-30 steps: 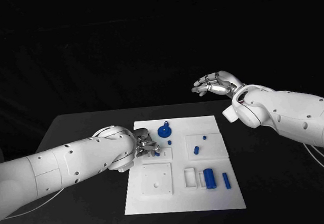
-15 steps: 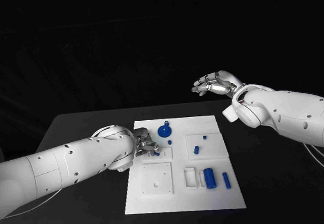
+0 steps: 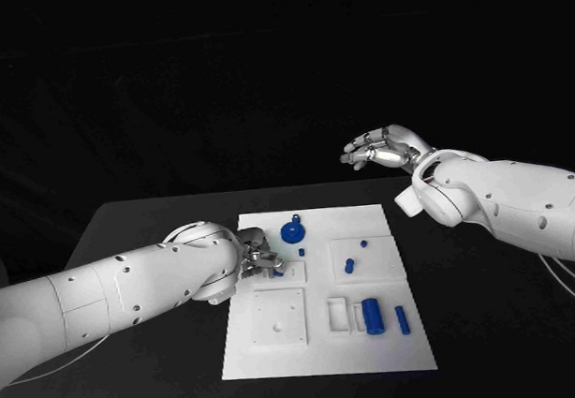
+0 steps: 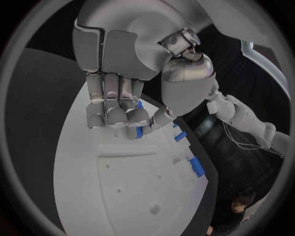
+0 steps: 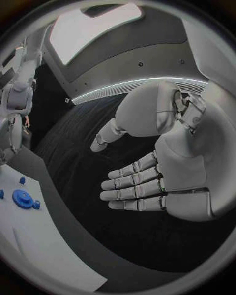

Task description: Assemble the parts on the task board

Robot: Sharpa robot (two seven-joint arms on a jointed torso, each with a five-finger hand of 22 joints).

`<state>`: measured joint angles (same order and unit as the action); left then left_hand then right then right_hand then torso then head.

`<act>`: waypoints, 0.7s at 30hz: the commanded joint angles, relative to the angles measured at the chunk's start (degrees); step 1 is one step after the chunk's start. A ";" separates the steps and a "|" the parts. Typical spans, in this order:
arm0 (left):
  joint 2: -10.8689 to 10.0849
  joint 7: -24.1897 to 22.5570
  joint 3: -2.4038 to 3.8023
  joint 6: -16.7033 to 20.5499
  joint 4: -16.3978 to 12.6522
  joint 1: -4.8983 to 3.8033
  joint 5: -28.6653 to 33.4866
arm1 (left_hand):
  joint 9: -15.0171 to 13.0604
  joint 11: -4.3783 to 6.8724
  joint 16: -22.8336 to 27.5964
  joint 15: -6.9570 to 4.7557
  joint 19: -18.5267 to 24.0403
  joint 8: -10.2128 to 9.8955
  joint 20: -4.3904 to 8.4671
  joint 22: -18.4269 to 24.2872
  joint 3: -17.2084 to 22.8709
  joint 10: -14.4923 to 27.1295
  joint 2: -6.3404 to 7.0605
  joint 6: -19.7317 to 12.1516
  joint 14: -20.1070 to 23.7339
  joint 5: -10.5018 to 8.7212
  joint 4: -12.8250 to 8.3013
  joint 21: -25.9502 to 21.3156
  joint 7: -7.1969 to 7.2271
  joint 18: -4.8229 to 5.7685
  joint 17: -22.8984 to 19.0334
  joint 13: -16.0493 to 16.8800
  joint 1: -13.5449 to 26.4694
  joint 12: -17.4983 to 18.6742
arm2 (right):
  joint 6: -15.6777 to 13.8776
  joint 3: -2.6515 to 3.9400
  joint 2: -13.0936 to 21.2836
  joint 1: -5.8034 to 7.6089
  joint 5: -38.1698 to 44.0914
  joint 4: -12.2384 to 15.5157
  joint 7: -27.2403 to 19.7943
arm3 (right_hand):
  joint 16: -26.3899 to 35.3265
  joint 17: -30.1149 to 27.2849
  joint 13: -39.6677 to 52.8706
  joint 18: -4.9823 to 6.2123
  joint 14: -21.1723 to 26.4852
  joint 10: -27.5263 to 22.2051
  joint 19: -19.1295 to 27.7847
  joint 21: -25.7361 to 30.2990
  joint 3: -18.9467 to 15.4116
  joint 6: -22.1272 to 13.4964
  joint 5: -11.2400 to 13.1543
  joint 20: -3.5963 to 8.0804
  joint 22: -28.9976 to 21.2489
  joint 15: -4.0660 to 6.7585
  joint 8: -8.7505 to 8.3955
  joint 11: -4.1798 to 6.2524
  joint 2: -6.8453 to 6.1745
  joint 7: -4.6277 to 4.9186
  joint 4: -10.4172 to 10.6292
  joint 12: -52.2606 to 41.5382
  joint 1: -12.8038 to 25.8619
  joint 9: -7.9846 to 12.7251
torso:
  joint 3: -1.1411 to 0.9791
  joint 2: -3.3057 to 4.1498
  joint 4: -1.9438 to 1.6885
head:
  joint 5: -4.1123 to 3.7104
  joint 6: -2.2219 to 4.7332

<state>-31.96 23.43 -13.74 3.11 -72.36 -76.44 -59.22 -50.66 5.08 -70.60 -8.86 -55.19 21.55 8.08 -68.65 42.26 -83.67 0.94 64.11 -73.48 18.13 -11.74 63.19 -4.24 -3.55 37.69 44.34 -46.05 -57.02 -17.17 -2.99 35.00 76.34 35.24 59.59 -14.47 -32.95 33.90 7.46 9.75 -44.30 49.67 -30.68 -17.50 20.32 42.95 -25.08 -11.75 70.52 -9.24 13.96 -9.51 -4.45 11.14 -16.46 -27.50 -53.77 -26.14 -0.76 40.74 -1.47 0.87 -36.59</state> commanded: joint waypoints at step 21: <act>1.94 0.43 -0.02 -2.28 1.62 0.05 -0.25 | -0.24 2.53 -0.84 -2.69 0.60 -0.62 7.09 -0.32 0.05 2.92 -0.62 5.86 -1.16 -2.76 1.33 -0.16 5.52 0.02 -1.57 -1.14 -0.08 -0.84 | 0.04 0.06 -0.24 0.04 0.43 0.88 0.26 | -0.02 -0.21 -0.39 0.13 0.35 0.49 0.36 0.39 0.19 0.43 -0.35 0.03 0.18 -0.02 0.37 -0.14 0.01 1.64 -0.02 0.46 0.15 0.16 | -0.06 0.00 0.10 | 0.04 -0.08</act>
<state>-30.34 24.04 -13.79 2.73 -70.87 -76.43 -59.20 -50.99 5.09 -71.23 -9.54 -55.04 21.14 7.98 -68.89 42.31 -83.68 0.75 65.99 -74.15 15.68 -10.81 63.19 -2.71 -3.54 36.16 43.27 -46.31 -57.64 -17.16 -2.99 34.82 76.33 35.36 60.28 -14.32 -32.95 33.78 7.13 9.74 -44.30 49.88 -30.69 -17.50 20.32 42.95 -25.08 -11.74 70.65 -9.23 13.96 -9.72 -4.45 11.13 -16.46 -27.27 -53.78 -26.03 -0.82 40.74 -1.42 0.87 -36.63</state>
